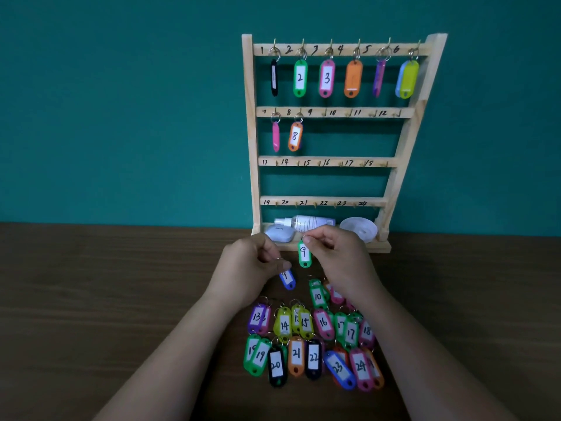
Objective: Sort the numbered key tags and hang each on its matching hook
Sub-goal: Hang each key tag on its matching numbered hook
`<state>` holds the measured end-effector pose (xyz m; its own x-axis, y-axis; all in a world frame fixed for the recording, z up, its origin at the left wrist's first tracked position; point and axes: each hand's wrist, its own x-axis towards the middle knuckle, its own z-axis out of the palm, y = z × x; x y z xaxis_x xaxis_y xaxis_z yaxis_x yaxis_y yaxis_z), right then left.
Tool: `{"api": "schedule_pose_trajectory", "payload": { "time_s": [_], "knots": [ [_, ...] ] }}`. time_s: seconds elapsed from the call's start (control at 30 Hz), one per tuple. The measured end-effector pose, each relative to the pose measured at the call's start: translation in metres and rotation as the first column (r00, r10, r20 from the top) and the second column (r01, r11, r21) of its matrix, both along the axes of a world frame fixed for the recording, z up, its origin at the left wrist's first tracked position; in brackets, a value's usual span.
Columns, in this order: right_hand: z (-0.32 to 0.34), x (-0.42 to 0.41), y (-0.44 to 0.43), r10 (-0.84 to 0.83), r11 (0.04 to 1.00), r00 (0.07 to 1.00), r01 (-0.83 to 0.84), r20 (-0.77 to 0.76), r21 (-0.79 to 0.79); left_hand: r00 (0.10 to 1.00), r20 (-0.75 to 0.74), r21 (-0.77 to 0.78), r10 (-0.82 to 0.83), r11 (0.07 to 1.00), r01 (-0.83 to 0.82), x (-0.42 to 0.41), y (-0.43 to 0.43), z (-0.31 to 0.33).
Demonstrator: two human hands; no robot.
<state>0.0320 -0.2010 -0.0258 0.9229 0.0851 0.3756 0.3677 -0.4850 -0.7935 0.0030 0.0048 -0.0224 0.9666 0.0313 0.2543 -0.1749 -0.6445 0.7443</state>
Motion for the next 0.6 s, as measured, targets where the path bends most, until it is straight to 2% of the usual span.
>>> {"api": "schedule_pose_trajectory", "payload": {
  "time_s": [0.13,0.3,0.43,0.6],
  "knots": [
    [0.015,0.004,-0.007,-0.041,0.994,0.999,0.043,0.021,-0.096,0.998,0.069,-0.052,0.004,0.999,0.0,0.0,-0.001,0.009],
    [0.067,0.022,-0.018,-0.075,0.989,0.987,0.092,0.14,-0.119,0.993,0.118,-0.191,-0.026,0.981,0.048,-0.001,-0.005,0.017],
    [0.118,0.04,-0.021,-0.152,0.985,0.958,0.166,0.245,-0.037,0.984,0.119,-0.298,-0.13,0.941,0.16,-0.005,-0.01,0.022],
    [0.16,0.057,-0.014,-0.2,0.978,0.929,0.21,0.313,0.004,0.98,0.168,-0.322,-0.107,0.934,0.157,-0.009,-0.011,0.025]
  ]
}}
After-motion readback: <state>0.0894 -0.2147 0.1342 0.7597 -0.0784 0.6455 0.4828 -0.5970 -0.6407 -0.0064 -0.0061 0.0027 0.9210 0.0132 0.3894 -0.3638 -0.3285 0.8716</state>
